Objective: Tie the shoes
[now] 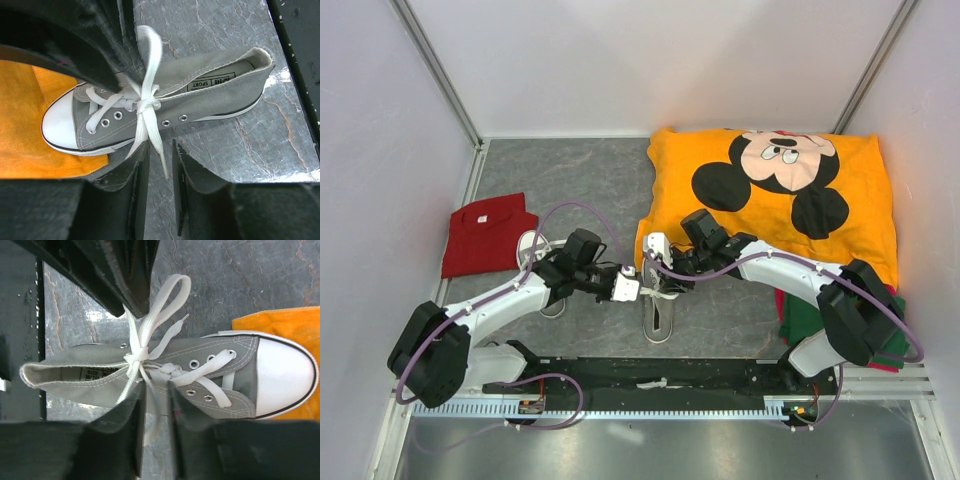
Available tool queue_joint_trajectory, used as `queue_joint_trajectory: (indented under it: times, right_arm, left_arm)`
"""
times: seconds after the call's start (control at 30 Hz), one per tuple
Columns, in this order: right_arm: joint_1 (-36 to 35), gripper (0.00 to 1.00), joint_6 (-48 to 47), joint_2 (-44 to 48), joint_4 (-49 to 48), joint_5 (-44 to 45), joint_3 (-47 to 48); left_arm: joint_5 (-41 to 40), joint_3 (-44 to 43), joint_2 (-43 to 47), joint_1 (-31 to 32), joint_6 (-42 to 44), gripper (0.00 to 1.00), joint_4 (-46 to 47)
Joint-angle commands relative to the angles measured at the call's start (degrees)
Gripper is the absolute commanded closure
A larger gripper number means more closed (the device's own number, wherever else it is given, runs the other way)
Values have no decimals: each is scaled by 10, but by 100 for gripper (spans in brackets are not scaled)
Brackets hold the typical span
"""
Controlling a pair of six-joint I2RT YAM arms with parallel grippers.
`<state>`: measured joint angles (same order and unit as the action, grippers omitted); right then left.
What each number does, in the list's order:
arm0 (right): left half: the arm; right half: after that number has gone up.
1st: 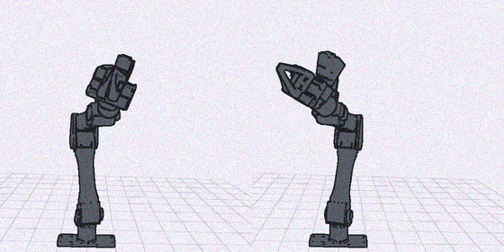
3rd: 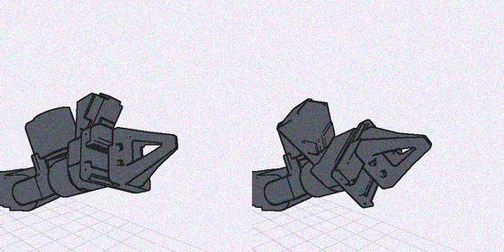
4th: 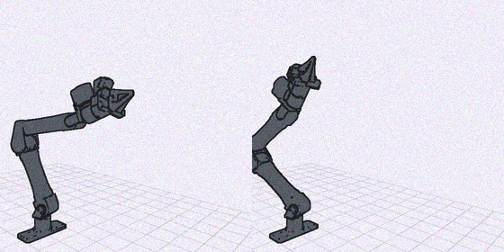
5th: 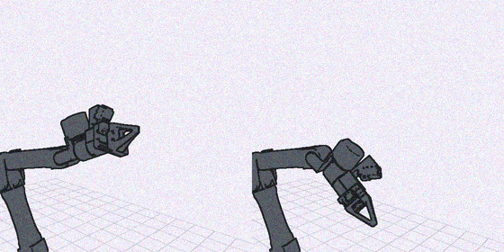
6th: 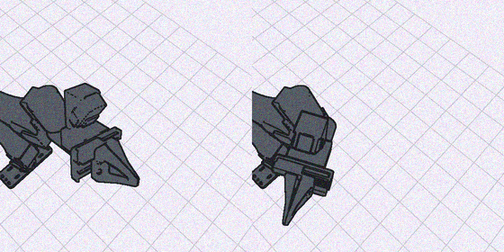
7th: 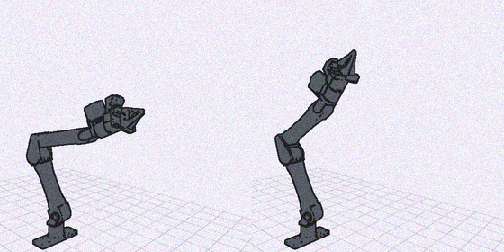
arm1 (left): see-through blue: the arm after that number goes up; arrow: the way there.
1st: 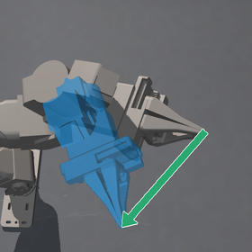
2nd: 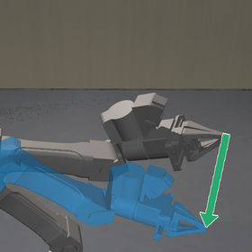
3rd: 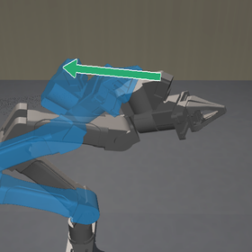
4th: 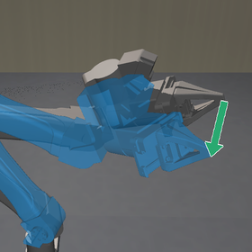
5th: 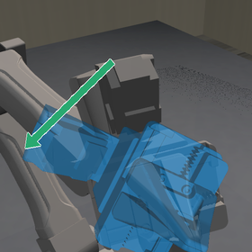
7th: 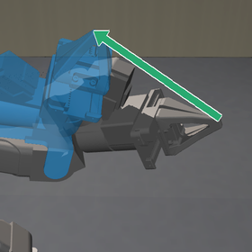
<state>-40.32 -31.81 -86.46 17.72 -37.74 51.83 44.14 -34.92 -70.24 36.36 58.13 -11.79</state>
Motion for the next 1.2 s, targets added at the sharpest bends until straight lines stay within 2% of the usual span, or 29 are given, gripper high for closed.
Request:
queue_joint_trajectory:
  times: [0.0,0.07,0.1,0.23,0.4,0.6,0.7,0.77,0.8,0.9,1.07,1.17]
  right_arm:
    - [-4,82,-12,-5,-5,-14,28]
    - [-4,92,-6,-2,-5,-5,27]
    - [-4,100,-3,0,-5,-3,27]
    - [-3,100,29,11,-7,14,20]
    - [1,100,112,33,-32,42,-6]
    - [9,100,238,47,-66,71,-32]
    - [9,100,254,54,-64,61,-41]
    - [9,100,232,57,-54,53,-43]
    - [8,88,216,57,-51,49,-43]
    - [6,64,143,55,-41,49,-28]
    - [-7,52,12,38,-16,47,9]
    - [-21,49,-50,31,-1,48,20]
  left_arm:
    - [31,-20,2,4,-28,75,19]
    - [31,-16,10,3,-27,83,19]
    - [28,-14,12,4,-24,85,18]
    - [21,4,34,4,-2,98,-6]
    - [19,32,75,4,62,99,-45]
    - [24,35,78,4,92,98,-89]
    - [23,36,77,4,115,99,-105]
    - [24,37,77,4,127,98,-111]
    - [25,36,76,4,129,98,-111]
    - [29,28,63,4,128,98,-110]
    - [31,14,48,4,128,98,-109]
    - [32,13,45,4,129,99,-108]
